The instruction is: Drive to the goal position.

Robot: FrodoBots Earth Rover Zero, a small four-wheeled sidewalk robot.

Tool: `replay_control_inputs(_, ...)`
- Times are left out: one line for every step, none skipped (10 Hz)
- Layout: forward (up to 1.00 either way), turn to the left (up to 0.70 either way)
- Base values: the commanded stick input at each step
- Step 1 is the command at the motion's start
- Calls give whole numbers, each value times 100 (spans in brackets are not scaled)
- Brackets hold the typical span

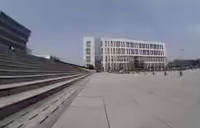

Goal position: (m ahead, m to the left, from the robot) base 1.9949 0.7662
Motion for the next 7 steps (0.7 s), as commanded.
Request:
replay_control_inputs(85, 0)
replay_control_inputs(85, 0)
replay_control_inputs(85, 0)
replay_control_inputs(85, 0)
replay_control_inputs(85, 0)
replay_control_inputs(85, 0)
replay_control_inputs(85, 18)
